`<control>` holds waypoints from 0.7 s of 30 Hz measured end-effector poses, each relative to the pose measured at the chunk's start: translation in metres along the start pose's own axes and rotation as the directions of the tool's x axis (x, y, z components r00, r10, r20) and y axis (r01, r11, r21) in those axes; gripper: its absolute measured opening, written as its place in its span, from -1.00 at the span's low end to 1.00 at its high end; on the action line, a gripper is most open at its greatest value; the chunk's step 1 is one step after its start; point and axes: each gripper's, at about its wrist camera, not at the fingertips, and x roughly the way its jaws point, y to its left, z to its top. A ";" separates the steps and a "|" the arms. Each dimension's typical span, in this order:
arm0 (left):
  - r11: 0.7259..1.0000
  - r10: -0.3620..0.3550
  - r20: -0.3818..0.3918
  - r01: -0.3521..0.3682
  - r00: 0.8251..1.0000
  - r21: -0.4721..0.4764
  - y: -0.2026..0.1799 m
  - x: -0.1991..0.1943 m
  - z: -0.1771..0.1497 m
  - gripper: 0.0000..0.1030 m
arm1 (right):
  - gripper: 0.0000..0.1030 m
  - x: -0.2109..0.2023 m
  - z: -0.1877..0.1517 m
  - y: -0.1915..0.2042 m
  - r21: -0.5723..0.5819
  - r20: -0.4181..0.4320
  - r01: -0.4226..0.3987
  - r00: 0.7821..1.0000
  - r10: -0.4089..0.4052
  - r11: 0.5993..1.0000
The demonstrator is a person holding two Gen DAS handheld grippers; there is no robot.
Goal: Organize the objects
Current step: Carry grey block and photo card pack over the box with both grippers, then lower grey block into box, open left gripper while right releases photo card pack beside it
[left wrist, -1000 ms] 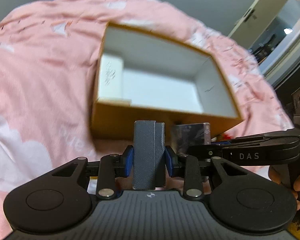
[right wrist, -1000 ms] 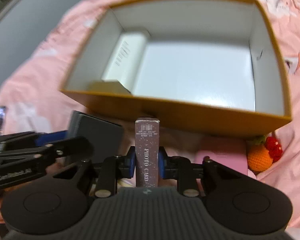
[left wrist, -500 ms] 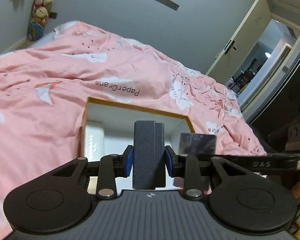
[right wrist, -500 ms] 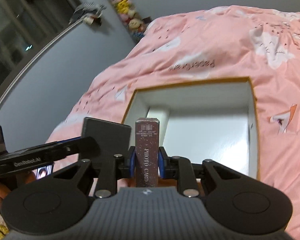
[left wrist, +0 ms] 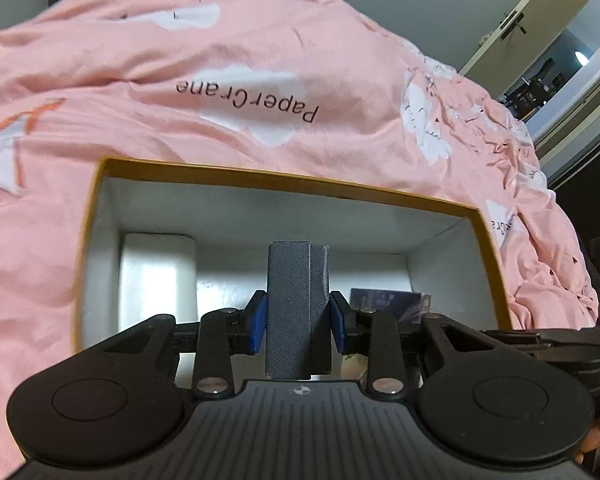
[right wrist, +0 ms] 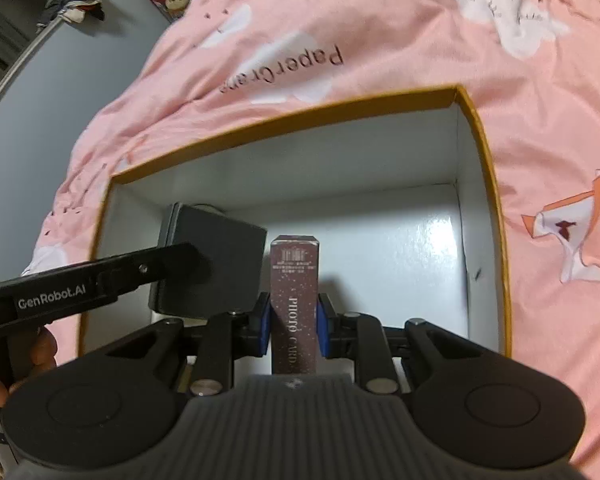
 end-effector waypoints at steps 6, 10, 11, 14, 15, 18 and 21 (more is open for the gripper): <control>0.999 -0.014 -0.012 0.014 1.000 -0.030 0.012 0.020 0.005 -0.29 | -0.54 0.020 0.015 -0.009 0.005 -0.034 -0.010 0.999 0.010 1.000; 0.999 -0.001 -0.013 0.000 1.000 -0.042 0.016 0.022 0.010 -0.23 | -0.54 0.028 0.020 -0.011 0.021 -0.054 -0.033 0.998 0.034 0.999; 0.999 0.029 -0.014 -0.030 0.999 -0.031 0.015 0.022 0.010 -0.20 | -0.54 0.029 0.020 -0.012 0.025 -0.056 -0.037 0.998 0.038 0.999; 0.995 0.103 -0.007 -0.103 0.995 0.006 0.013 0.020 0.009 -0.14 | -0.54 0.030 0.021 -0.012 0.026 -0.054 -0.035 0.998 0.036 0.999; 0.994 0.106 -0.005 -0.106 0.994 0.015 0.013 0.020 0.009 -0.13 | -0.54 0.031 0.021 -0.011 0.027 -0.053 -0.034 0.998 0.036 0.999; 0.989 0.141 0.001 -0.141 0.990 0.047 0.010 0.019 0.009 -0.13 | -0.54 0.031 0.022 -0.011 0.033 -0.052 -0.031 0.998 0.032 0.999; 0.977 0.188 0.002 -0.187 0.982 0.101 0.005 0.018 0.008 -0.16 | -0.54 0.030 0.024 -0.011 0.042 -0.038 -0.025 0.999 0.026 0.999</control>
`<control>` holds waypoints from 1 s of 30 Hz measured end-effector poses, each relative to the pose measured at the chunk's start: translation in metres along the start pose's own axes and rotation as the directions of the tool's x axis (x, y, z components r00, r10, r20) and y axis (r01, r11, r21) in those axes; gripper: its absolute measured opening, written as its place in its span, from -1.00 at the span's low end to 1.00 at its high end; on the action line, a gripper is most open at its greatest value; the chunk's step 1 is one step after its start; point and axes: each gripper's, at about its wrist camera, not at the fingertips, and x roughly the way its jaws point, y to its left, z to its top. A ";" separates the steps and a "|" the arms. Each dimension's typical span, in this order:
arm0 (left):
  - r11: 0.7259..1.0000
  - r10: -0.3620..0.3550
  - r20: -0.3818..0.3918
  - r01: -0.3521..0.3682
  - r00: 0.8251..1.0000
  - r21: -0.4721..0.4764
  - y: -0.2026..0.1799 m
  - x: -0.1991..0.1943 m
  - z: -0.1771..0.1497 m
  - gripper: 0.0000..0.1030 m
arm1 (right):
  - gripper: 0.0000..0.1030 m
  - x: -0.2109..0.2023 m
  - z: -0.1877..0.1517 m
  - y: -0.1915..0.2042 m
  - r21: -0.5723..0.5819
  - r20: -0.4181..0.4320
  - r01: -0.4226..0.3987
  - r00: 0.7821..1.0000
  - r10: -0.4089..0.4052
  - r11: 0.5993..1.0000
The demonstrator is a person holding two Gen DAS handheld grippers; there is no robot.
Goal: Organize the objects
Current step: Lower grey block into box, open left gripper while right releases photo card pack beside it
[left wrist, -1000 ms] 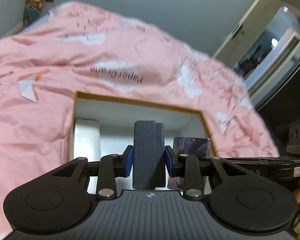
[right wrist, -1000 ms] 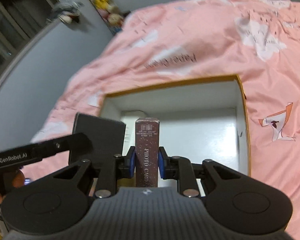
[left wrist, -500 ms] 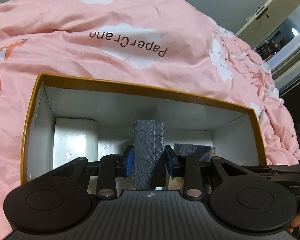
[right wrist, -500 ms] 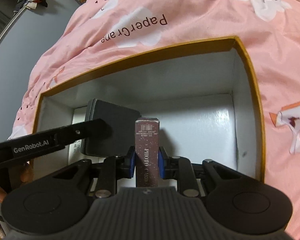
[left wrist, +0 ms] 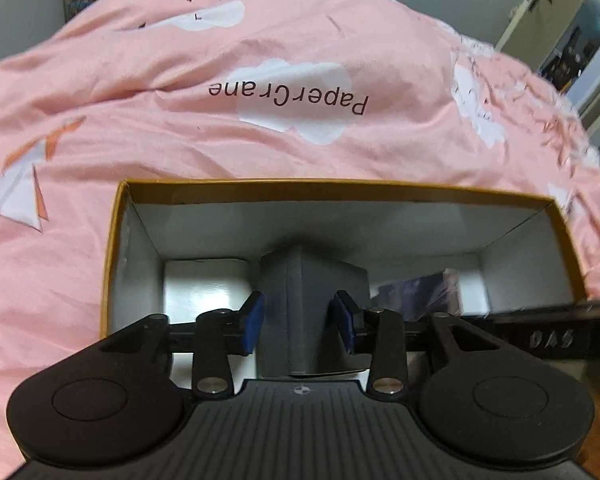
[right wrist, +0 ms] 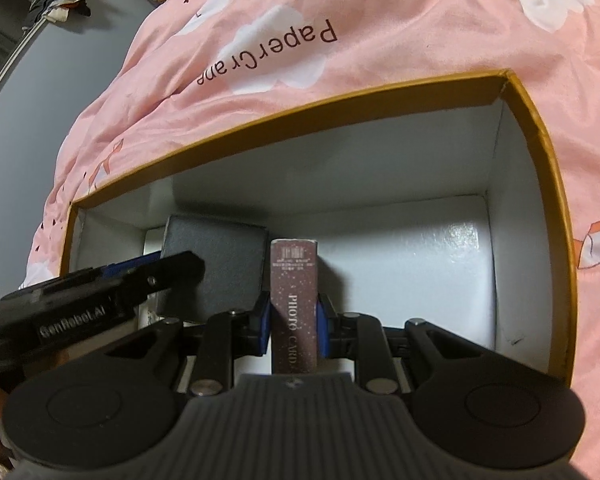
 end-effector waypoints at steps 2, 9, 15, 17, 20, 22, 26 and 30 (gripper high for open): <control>0.999 0.009 -0.002 -0.009 1.000 0.042 -0.002 -0.002 -0.001 -0.15 | -0.54 -0.002 0.002 0.001 0.005 0.011 0.006 1.000 -0.006 1.000; 0.982 0.019 -0.031 -0.013 0.999 0.187 -0.012 -0.011 -0.009 -0.05 | -0.54 0.003 0.010 0.008 -0.016 0.028 -0.028 0.999 0.028 0.999; 0.953 0.081 -0.047 -0.063 0.996 0.295 -0.027 -0.003 -0.027 0.07 | -0.54 0.017 0.019 0.002 -0.003 0.007 -0.041 0.999 0.041 0.999; 0.950 0.104 -0.051 -0.084 0.993 0.302 -0.029 0.002 -0.030 0.07 | -0.53 0.018 0.020 -0.002 0.003 -0.003 -0.043 0.999 0.043 0.999; 0.943 0.152 -0.059 -0.127 0.987 0.309 -0.032 0.008 -0.032 0.07 | -0.49 0.018 0.022 -0.003 -0.025 -0.004 -0.031 1.000 0.031 0.999; 0.946 0.183 -0.063 -0.158 0.981 0.285 -0.032 0.011 -0.032 0.07 | -0.42 0.017 0.021 -0.002 -0.051 0.007 0.000 1.000 0.000 0.999; 0.965 0.193 -0.053 -0.179 0.980 0.193 -0.027 0.013 -0.028 0.10 | -0.21 0.020 0.017 -0.001 -0.107 0.020 0.073 0.997 -0.071 0.992; 0.970 0.189 -0.050 -0.179 0.981 0.163 -0.023 0.013 -0.027 0.11 | -0.20 0.021 0.015 0.007 -0.169 0.028 0.104 0.995 -0.100 0.980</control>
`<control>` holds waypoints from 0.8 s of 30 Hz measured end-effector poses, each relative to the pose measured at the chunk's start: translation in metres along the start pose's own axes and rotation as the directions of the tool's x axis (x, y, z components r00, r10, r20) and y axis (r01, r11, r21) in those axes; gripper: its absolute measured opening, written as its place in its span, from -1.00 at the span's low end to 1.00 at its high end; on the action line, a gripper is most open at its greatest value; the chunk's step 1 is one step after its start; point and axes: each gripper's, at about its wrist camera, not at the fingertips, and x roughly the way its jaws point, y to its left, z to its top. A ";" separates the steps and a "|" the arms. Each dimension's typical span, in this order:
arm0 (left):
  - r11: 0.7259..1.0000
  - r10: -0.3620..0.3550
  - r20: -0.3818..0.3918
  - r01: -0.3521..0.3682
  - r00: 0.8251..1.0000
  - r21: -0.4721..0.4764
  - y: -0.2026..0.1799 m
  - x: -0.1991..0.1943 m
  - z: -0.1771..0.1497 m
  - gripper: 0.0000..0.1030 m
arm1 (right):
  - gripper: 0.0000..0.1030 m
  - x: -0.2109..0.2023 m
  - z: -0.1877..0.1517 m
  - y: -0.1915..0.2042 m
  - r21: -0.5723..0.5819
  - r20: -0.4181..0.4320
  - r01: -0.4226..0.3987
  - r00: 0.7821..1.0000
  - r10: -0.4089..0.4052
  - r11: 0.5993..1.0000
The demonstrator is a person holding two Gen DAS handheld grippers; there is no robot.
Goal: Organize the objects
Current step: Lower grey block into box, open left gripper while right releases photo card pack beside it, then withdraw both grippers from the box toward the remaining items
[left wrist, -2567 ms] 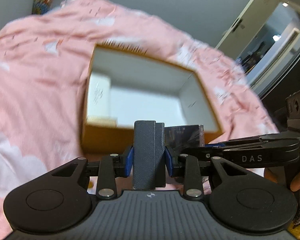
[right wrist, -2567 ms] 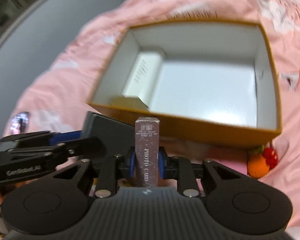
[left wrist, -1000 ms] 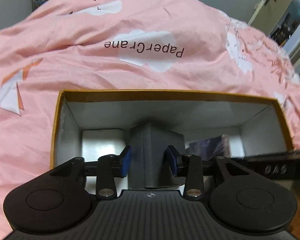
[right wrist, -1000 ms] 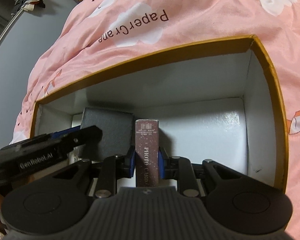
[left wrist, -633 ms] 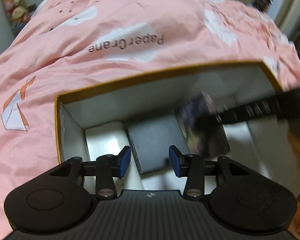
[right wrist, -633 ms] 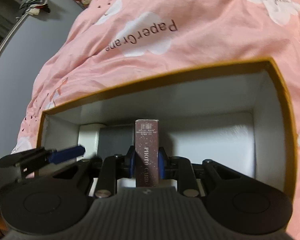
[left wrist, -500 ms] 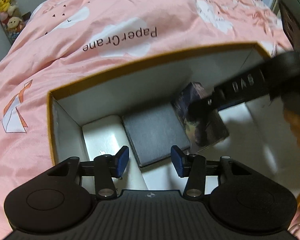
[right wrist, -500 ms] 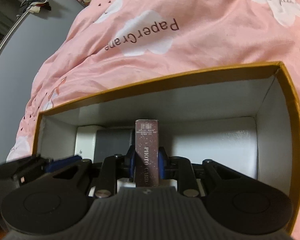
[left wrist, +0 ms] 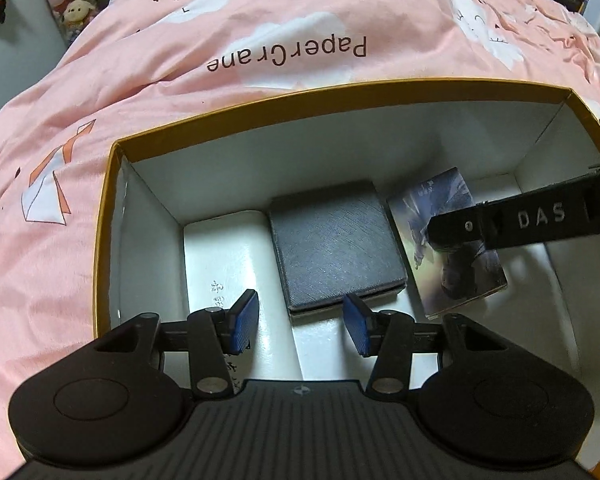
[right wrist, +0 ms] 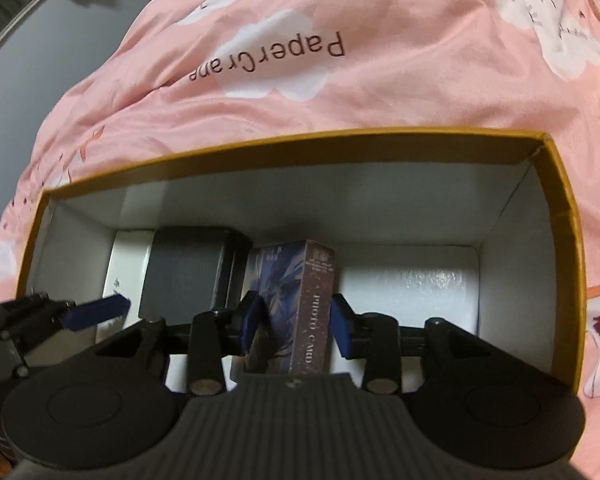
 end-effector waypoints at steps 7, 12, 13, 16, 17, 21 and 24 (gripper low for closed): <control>0.998 -0.047 0.026 0.048 0.999 -0.029 0.004 -0.008 -0.006 0.10 | 0.06 -0.004 -0.002 0.014 -0.115 0.005 0.041 0.999 -0.040 0.993; 0.996 -0.073 0.080 0.077 0.994 -0.045 0.007 -0.024 -0.014 0.10 | 0.21 -0.009 -0.009 0.024 -0.271 -0.038 0.061 0.997 -0.074 0.961; 0.996 -0.073 0.090 0.078 0.993 -0.047 0.007 -0.027 -0.016 0.10 | 0.28 -0.009 -0.011 0.027 -0.304 -0.038 0.066 0.996 -0.081 0.950; 0.994 -0.072 0.116 0.080 0.991 -0.069 0.008 -0.034 -0.019 0.10 | 0.28 -0.009 -0.018 0.034 -0.401 -0.050 0.082 0.992 -0.112 0.912; 0.994 -0.070 0.122 0.079 0.990 -0.069 0.008 -0.034 -0.020 0.10 | 0.28 -0.007 -0.020 0.038 -0.438 -0.057 0.087 0.991 -0.124 0.895; 0.993 -0.077 0.135 0.089 0.988 -0.081 0.010 -0.036 -0.024 0.10 | 0.28 0.007 -0.029 0.051 -0.580 -0.072 0.112 0.979 -0.188 0.807; 0.991 -0.088 0.136 0.100 0.987 -0.087 0.010 -0.037 -0.027 0.11 | 0.27 0.017 -0.031 0.057 -0.643 -0.080 0.116 0.973 -0.216 0.757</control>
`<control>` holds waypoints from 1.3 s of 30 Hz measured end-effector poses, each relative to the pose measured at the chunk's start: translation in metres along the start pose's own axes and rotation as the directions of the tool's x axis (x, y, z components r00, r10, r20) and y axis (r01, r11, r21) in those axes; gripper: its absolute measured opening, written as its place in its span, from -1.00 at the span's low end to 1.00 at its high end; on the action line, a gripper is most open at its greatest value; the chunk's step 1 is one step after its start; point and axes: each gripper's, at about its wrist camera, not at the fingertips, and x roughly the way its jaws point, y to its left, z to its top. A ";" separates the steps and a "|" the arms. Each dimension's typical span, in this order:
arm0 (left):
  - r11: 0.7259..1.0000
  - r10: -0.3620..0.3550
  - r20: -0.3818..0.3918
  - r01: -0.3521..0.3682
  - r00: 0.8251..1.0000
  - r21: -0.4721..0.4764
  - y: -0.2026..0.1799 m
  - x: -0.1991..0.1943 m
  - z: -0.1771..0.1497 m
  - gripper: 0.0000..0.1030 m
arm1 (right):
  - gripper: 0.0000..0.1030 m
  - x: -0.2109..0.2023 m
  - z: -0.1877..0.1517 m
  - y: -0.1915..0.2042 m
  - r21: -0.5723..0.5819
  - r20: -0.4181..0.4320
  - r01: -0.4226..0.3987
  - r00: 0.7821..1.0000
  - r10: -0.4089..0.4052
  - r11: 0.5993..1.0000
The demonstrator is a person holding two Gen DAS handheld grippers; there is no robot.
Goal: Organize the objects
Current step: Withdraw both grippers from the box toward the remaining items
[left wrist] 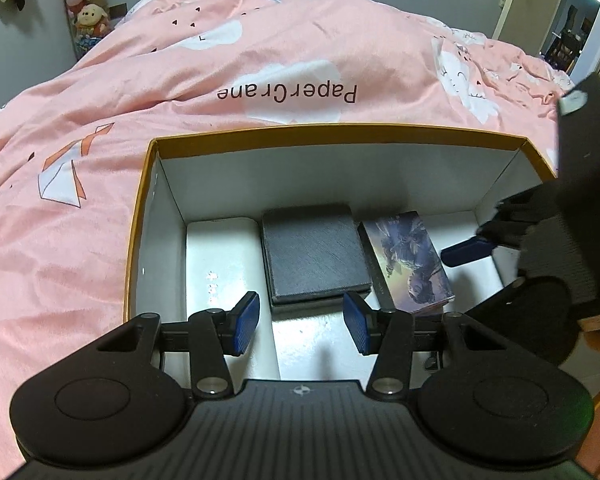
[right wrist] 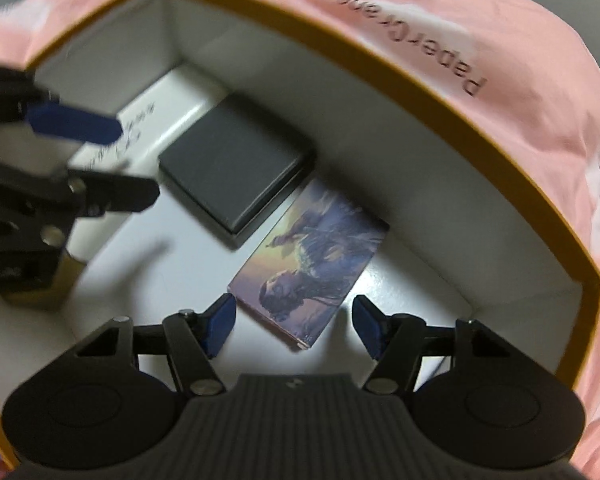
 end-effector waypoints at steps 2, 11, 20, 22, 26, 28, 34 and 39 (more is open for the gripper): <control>1.000 0.002 -0.008 -0.002 1.000 0.005 0.000 0.000 -0.001 0.11 | 0.24 0.004 0.003 0.001 -0.029 -0.003 0.008 1.000 -0.008 1.000; 1.000 -0.007 -0.001 0.007 1.000 -0.012 0.002 -0.002 -0.001 0.11 | 0.17 0.014 0.007 -0.005 -0.054 0.025 0.000 1.000 0.002 0.999; 1.000 -0.007 0.097 0.008 0.995 -0.008 -0.002 -0.029 -0.002 0.11 | 0.26 -0.005 0.002 -0.007 -0.009 0.038 0.020 0.999 -0.020 1.000; 1.000 -0.017 0.131 0.018 0.991 -0.006 -0.005 -0.041 -0.004 0.10 | 0.26 -0.022 -0.002 -0.008 0.028 0.070 0.037 0.997 -0.039 0.999; 0.998 -0.061 0.195 0.063 0.979 -0.005 -0.010 -0.068 -0.011 0.10 | 0.25 -0.066 -0.018 -0.007 0.136 0.190 0.008 0.981 -0.034 0.991; 0.996 -0.084 0.228 0.086 0.970 0.005 -0.013 -0.084 -0.018 0.10 | 0.26 -0.092 -0.035 0.006 0.204 0.258 -0.021 0.966 -0.033 0.979; 0.990 -0.140 0.266 0.130 0.954 0.056 -0.016 -0.123 -0.041 0.10 | 0.27 -0.139 -0.073 0.038 0.355 0.328 -0.102 0.945 -0.022 0.929; 0.981 -0.194 0.229 0.183 0.954 0.069 -0.012 -0.142 -0.069 0.10 | 0.27 -0.153 -0.120 0.069 0.446 0.374 -0.114 0.925 -0.069 0.888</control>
